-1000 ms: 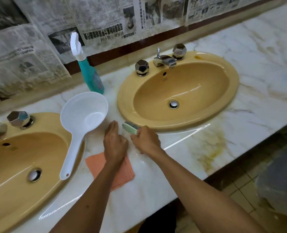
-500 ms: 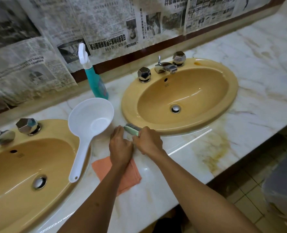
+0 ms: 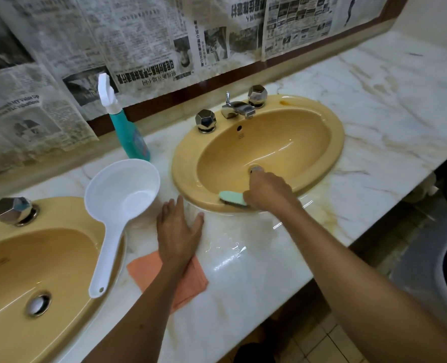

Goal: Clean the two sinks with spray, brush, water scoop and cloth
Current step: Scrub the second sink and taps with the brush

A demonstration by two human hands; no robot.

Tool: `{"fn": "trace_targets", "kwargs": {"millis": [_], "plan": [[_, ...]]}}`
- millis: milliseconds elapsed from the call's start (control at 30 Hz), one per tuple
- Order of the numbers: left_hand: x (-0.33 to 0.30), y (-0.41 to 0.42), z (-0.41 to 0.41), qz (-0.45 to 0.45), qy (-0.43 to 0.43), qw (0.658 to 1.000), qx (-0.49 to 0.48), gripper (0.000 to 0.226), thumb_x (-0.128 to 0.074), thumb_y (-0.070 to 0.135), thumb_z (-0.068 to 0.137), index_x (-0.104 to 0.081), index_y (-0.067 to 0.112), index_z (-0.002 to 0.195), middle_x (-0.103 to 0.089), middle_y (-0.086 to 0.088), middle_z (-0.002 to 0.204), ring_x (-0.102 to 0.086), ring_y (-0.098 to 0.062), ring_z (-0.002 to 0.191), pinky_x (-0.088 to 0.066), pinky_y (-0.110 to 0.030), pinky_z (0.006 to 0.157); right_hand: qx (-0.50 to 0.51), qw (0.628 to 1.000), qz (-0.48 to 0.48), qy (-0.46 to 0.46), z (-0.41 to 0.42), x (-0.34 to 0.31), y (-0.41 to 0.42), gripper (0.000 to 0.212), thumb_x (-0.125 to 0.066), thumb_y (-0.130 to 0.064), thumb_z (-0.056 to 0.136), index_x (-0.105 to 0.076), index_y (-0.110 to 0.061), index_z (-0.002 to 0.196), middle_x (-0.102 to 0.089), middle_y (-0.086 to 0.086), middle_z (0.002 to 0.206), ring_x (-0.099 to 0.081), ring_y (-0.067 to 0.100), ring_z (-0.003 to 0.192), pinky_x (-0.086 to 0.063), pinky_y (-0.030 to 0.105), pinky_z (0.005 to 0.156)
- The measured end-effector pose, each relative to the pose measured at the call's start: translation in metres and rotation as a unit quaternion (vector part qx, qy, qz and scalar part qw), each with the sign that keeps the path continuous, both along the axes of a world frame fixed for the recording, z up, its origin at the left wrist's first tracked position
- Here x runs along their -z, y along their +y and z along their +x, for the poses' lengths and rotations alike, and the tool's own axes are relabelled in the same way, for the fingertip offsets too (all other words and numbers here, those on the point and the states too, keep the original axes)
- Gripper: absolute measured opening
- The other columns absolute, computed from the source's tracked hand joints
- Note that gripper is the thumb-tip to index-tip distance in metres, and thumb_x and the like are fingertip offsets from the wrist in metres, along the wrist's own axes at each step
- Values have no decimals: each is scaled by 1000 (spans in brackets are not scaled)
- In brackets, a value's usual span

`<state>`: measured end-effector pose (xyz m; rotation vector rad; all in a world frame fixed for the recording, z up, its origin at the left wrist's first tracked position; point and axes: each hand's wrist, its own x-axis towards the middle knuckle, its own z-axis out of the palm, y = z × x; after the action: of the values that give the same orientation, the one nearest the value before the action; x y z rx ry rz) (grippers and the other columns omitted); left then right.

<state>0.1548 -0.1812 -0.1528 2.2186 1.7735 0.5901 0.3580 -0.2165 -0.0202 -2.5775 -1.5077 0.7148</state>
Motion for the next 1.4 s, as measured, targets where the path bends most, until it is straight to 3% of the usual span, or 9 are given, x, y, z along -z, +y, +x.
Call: {"fn": "trace_targets", "kwargs": {"millis": [133,200,267,400,633,833,1033,1200,1400], "plan": [[0,0,1,-9,41,999,3,74,-39,62,88,-43,17,146,-51,-19,142,-42,-33,134,-30,-44,115,-27,998,0,58,1,14,41,13,-61,-23,87,-53,-14,93,-64,9,101,-58,30,89,-44,33,72],[-1,0,0,-7,52,999,6,75,-35,64,88,-42,19,147,-48,-18,145,-40,-32,136,-29,-43,116,-53,995,25,84,-9,22,63,11,-62,-20,86,-54,-13,89,-64,8,94,-60,30,86,-41,31,62],[1,2,0,0,61,998,4,73,-36,64,90,-42,20,148,-48,-18,145,-40,-33,137,-29,-43,116,-70,993,16,95,-3,22,72,10,-65,-18,86,-56,-13,84,-64,9,87,-62,28,83,-44,31,62],[5,3,1,15,79,997,9,71,-38,63,90,-43,21,148,-48,-19,143,-41,-33,135,-32,-45,114,-45,989,-48,131,42,21,58,12,-73,-12,82,-64,-5,77,-56,7,63,-48,22,61,-39,29,64],[0,1,2,-6,69,998,4,78,-32,69,87,-41,22,150,-44,-20,148,-38,-34,138,-29,-44,115,-90,989,29,115,-4,43,81,8,-64,-16,83,-65,-8,85,-68,10,84,-65,29,83,-51,34,67],[1,2,2,-4,79,997,3,78,-32,69,87,-41,23,150,-44,-18,148,-38,-33,138,-29,-44,116,-74,983,-40,162,50,25,65,25,-74,-6,81,-59,-10,62,-50,-3,47,-44,15,54,-35,22,52],[0,1,1,5,67,998,10,78,-30,69,88,-45,21,148,-48,-21,145,-40,-34,138,-31,-45,115,-85,987,40,127,4,50,76,17,-71,-21,78,-63,-12,66,-71,5,79,-67,25,81,-53,38,77],[1,0,1,-8,75,997,6,81,-26,71,88,-40,23,151,-43,-19,151,-36,-32,142,-25,-43,118,-95,987,-31,127,52,29,57,21,-73,-14,81,-62,-14,64,-62,6,71,-53,21,69,-39,29,62],[-1,0,1,-7,75,997,8,81,-26,71,87,-40,23,151,-43,-19,151,-36,-32,142,-26,-44,117,-115,987,64,89,-4,44,59,17,-58,-16,81,-51,-20,66,-66,4,83,-63,28,84,-41,32,66]]}}
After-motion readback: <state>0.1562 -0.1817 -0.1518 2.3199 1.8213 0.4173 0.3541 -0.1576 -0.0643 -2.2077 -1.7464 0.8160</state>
